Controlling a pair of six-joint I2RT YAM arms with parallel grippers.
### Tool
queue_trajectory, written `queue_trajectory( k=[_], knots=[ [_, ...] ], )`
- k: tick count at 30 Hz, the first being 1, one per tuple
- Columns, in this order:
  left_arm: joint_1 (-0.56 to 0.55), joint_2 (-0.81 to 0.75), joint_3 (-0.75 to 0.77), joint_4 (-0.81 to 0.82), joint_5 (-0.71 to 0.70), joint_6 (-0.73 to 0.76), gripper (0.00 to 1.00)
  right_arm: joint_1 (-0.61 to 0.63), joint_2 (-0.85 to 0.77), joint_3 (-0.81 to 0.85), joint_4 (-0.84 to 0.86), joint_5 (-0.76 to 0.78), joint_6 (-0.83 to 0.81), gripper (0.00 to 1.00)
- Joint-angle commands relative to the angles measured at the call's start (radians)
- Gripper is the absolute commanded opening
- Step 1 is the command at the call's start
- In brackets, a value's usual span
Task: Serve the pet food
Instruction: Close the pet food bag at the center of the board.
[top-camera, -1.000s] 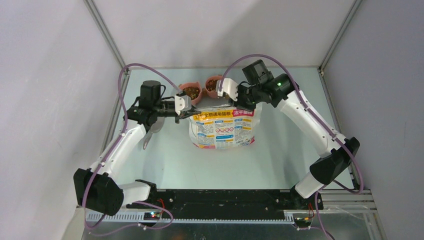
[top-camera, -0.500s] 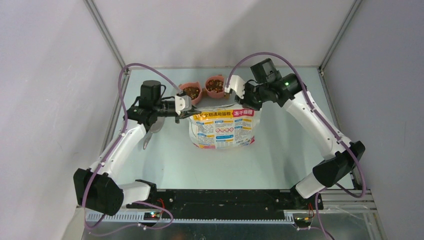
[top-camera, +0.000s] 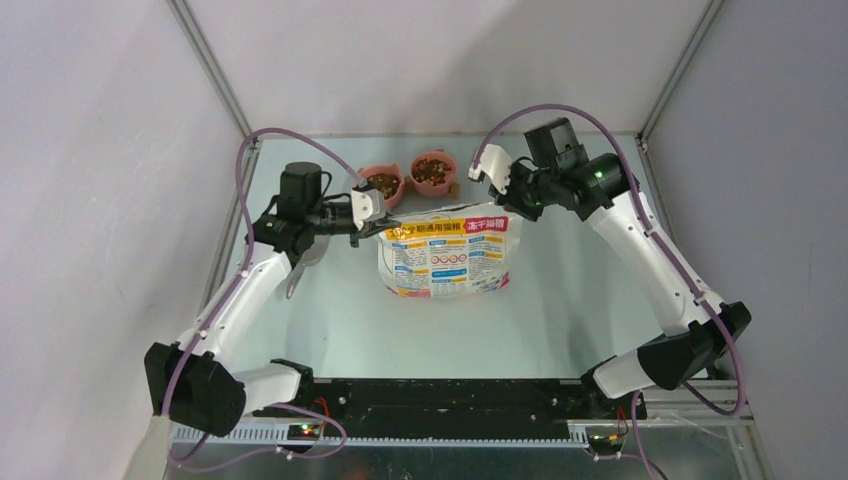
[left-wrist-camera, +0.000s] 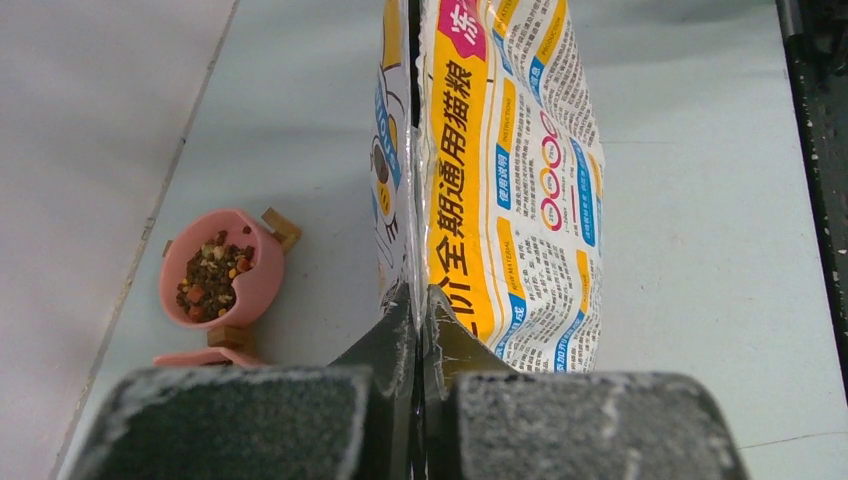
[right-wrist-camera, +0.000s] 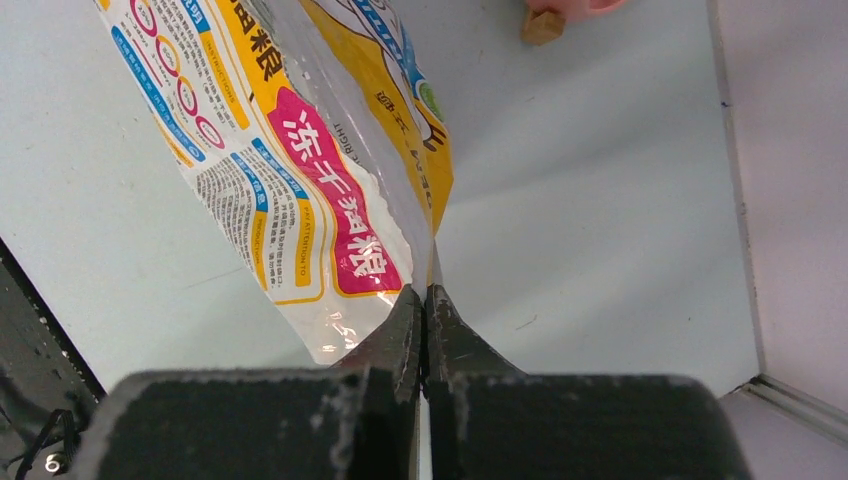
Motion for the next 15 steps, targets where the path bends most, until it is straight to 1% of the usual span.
queue_trajectory(
  k=[1,3,4,7,10,11,13,14,15],
  knots=[
    [0.014,-0.071,0.03,0.076,-0.075,-0.034,0.0,-0.025,-0.058,-0.016,0.086,0.106,0.037,0.0],
    [0.013,-0.074,0.045,0.085,-0.09,-0.042,0.0,-0.027,-0.089,-0.042,0.152,0.162,0.045,0.0],
    [0.013,-0.082,0.049,0.09,-0.095,-0.043,0.0,-0.03,-0.118,-0.058,0.209,0.164,0.04,0.0],
    [0.013,-0.116,0.071,0.102,-0.101,-0.036,0.0,-0.054,-0.223,-0.158,0.37,0.112,0.028,0.0],
    [0.013,-0.161,0.119,0.06,-0.102,-0.016,0.0,-0.087,-0.281,-0.191,0.427,0.04,0.068,0.0],
    [0.013,-0.166,0.127,0.057,-0.106,-0.022,0.0,-0.107,-0.297,-0.197,0.448,-0.007,0.083,0.0],
    [0.012,-0.172,0.15,0.05,-0.125,-0.048,0.0,-0.12,-0.298,-0.19,0.464,-0.052,0.123,0.0],
    [0.012,-0.169,0.164,0.042,-0.122,-0.059,0.0,-0.122,-0.294,-0.18,0.469,-0.051,0.163,0.0],
    [0.012,-0.16,0.168,0.038,-0.115,-0.094,0.02,-0.122,-0.278,-0.175,0.47,-0.042,0.185,0.0]
  ],
)
